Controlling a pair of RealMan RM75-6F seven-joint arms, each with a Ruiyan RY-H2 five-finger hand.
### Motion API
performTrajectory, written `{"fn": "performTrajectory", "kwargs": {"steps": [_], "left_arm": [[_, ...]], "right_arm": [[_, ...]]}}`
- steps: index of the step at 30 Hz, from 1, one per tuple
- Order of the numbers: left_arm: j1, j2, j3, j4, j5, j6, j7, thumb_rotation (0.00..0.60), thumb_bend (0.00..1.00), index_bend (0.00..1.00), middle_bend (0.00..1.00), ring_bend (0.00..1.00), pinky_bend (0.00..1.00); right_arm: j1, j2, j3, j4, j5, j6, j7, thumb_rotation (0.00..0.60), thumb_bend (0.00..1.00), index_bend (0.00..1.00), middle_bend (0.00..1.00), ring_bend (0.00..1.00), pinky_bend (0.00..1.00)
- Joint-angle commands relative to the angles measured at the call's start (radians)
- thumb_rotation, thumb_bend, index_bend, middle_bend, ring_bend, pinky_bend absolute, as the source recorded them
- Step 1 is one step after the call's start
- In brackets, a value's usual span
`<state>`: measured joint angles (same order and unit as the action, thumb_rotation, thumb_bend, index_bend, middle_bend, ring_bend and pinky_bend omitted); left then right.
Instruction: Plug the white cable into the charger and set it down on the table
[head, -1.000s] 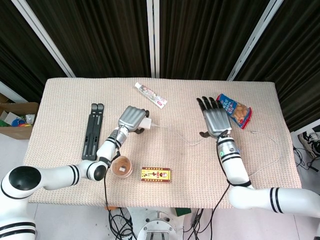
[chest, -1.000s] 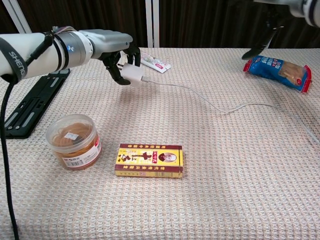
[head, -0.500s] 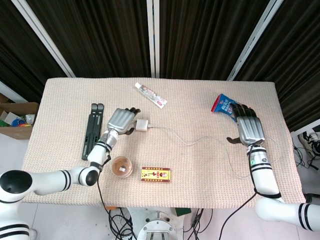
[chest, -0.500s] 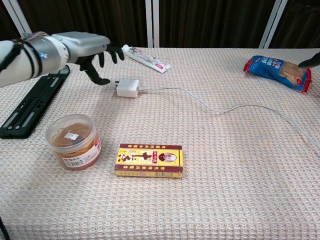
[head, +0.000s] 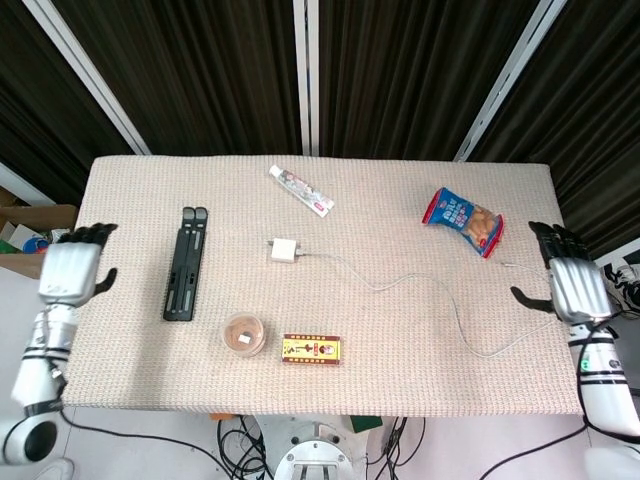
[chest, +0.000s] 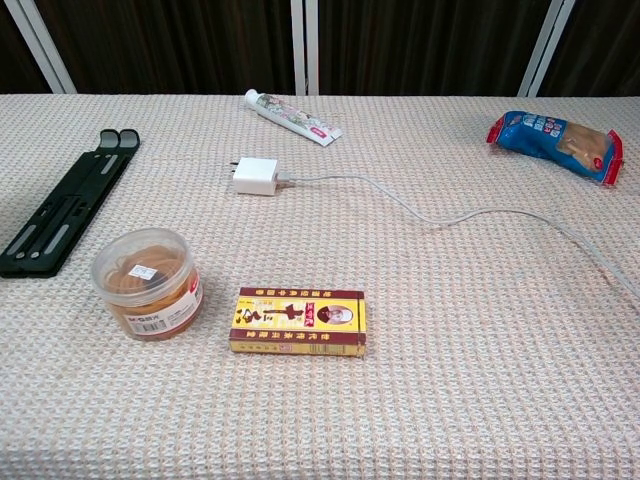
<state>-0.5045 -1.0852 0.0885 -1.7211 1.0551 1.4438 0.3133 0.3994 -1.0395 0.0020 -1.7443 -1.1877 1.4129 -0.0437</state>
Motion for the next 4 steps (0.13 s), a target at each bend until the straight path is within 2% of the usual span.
{"fn": "performTrajectory", "kwargs": {"steps": [1,4], "left_arm": [[0.123,0.068,0.064,-0.052,0.103,0.101,-0.106,0.600,0.29,0.19,0.22,0.22,0.30],[0.203,0.078,0.080,-0.050,0.148,0.172,-0.141,0.600,0.29,0.19,0.22,0.22,0.30]], "right_arm": [[-0.073,0.021,-0.030,0.008,-0.059,0.065,0.029,0.600,0.23,0.00,0.10,0.01,0.09],[-0.114,0.016,-0.036,0.003,-0.087,0.096,0.036,0.600,0.23,0.00,0.10,0.01,0.09]]}}
